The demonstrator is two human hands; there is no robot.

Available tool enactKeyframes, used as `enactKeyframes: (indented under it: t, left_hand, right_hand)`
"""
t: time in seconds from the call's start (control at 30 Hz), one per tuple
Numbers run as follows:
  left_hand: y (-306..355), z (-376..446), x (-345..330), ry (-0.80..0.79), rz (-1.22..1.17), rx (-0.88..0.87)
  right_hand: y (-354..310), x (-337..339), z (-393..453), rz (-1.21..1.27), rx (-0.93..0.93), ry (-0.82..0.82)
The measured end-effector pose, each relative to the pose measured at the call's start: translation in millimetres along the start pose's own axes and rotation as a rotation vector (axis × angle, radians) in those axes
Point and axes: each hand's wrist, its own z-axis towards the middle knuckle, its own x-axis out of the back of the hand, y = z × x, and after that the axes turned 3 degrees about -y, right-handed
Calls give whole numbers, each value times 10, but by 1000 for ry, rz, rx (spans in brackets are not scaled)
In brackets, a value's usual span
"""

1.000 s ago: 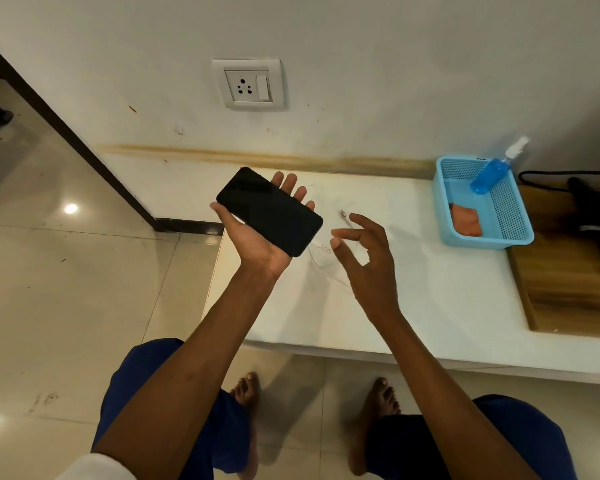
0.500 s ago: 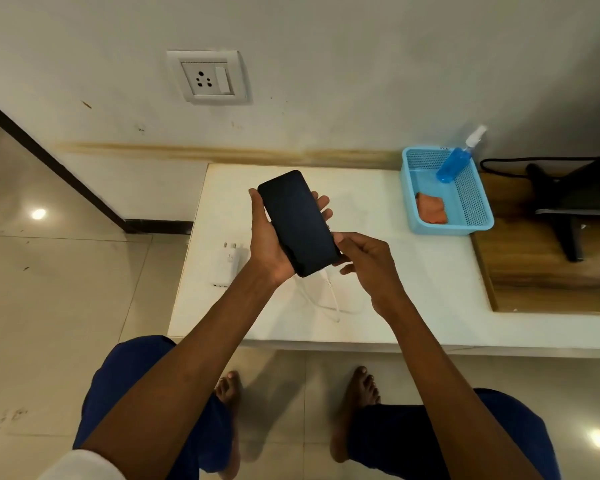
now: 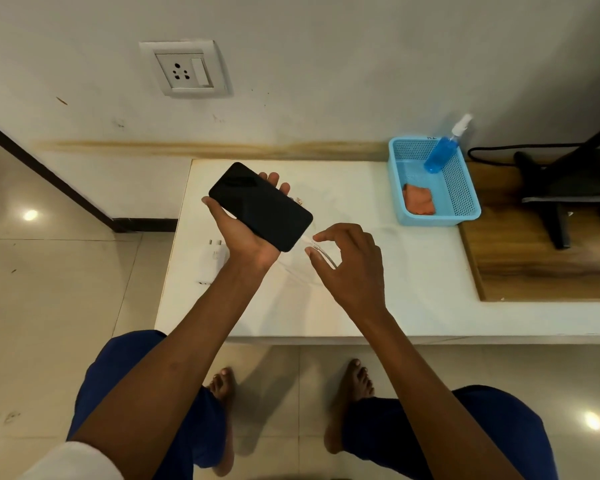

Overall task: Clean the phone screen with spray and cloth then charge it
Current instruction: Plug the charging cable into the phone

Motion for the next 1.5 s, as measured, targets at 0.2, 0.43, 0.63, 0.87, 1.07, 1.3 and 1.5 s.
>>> enactKeyframes:
  t: [0.2,0.43,0.63,0.87,1.07,1.3,1.5]
  left_hand:
    - [-68,-20,-1,6,9,21]
    - [-53,-13,4,24,13,11]
    - [-79,-26,15,47,14,10]
    - [-132,-35,24,62,38,-23]
    - [-149,-32,75,78,61,-23]
    - [-80,-3,60,51,29,-17]
    - [-103,-12,55,50,42,-8]
  right_hand:
    - [-21,-31,1,-66,4,64]
    - [-44,1,1,-107,28,63]
    - [-40,-32,-18,-119,59,113]
    - [-18,-60,-32,-119,81,136]
    - [-23,-52,-40,-112,57,87]
    - [-18,53,36,-116,-5,-13]
    - [-23,31,27,-165,28,-5]
